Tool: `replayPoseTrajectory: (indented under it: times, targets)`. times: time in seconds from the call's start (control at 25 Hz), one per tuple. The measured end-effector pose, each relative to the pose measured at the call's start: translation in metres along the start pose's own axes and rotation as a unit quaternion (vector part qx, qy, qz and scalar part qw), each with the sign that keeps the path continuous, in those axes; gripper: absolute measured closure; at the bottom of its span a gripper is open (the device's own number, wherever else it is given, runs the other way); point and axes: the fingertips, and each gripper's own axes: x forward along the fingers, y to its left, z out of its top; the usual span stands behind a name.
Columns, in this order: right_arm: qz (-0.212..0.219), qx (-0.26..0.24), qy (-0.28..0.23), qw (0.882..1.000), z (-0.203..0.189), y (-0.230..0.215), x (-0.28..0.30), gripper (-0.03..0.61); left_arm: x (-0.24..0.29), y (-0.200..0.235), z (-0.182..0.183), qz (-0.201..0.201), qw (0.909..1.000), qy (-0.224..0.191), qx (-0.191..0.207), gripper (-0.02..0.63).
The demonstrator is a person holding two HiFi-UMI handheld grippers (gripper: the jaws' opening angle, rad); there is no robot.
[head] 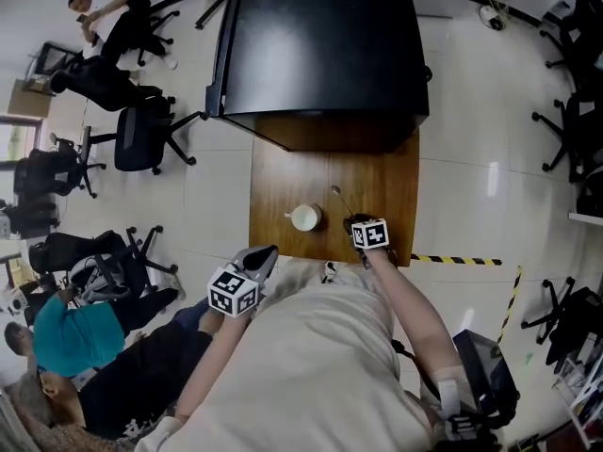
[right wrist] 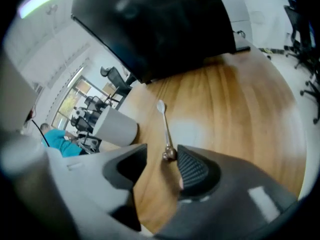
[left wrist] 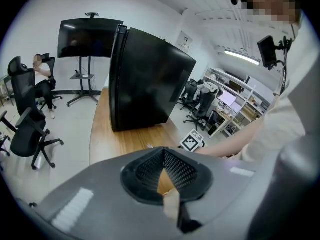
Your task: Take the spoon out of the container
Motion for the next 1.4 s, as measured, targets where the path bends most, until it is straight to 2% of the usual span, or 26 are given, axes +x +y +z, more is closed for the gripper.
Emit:
replayPoseTrajectory:
  times: [0.12, 0.2, 0.36, 0.56, 0.68, 0.8, 0.96, 1.08, 1.24, 1.4]
  targets:
    - [-0.019, -0.075, -0.009, 0.997, -0.004, -0.006, -0.007, 0.329, -0.010, -0.004, -0.015, 0.015, 0.9995, 0.008, -0.026, 0.615]
    - [-0.035, -0.110, -0.027, 0.993, 0.001, -0.013, -0.018, 0.311, -0.014, -0.003, -0.022, 0.025, 0.9984, 0.008, -0.051, 0.615]
    - [-0.029, -0.118, -0.076, 0.990, 0.010, -0.012, -0.045, 0.311, -0.017, 0.003, -0.031, 0.029, 0.9947, -0.006, -0.098, 0.615]
    - [-0.037, -0.142, -0.132, 0.980, 0.026, 0.008, -0.086, 0.341, -0.022, 0.021, -0.026, 0.028, 0.9931, -0.044, -0.105, 0.615]
    - [-0.053, -0.140, -0.164, 0.975, 0.034, 0.019, -0.112, 0.357, -0.028, 0.021, -0.022, 0.015, 0.9931, -0.072, -0.091, 0.615]
    - [-0.063, -0.107, -0.210, 0.970, 0.046, 0.040, -0.143, 0.362, -0.047, 0.021, -0.025, 0.007, 0.9941, -0.093, -0.056, 0.615]
    - [-0.076, -0.076, -0.275, 0.956, 0.059, 0.082, -0.184, 0.388, -0.082, 0.028, -0.041, 0.005, 0.9927, -0.119, -0.022, 0.615]
    - [-0.087, -0.078, -0.306, 0.945, 0.055, 0.119, -0.203, 0.403, -0.107, 0.034, -0.061, -0.006, 0.9906, -0.136, -0.010, 0.615]
    - [-0.108, -0.098, -0.329, 0.933, 0.045, 0.183, -0.215, 0.423, -0.159, 0.047, -0.081, -0.028, 0.9864, -0.161, 0.015, 0.615]
    - [-0.129, -0.129, -0.303, 0.935, 0.027, 0.243, -0.209, 0.451, -0.219, 0.063, -0.095, -0.047, 0.9803, -0.190, 0.024, 0.615]
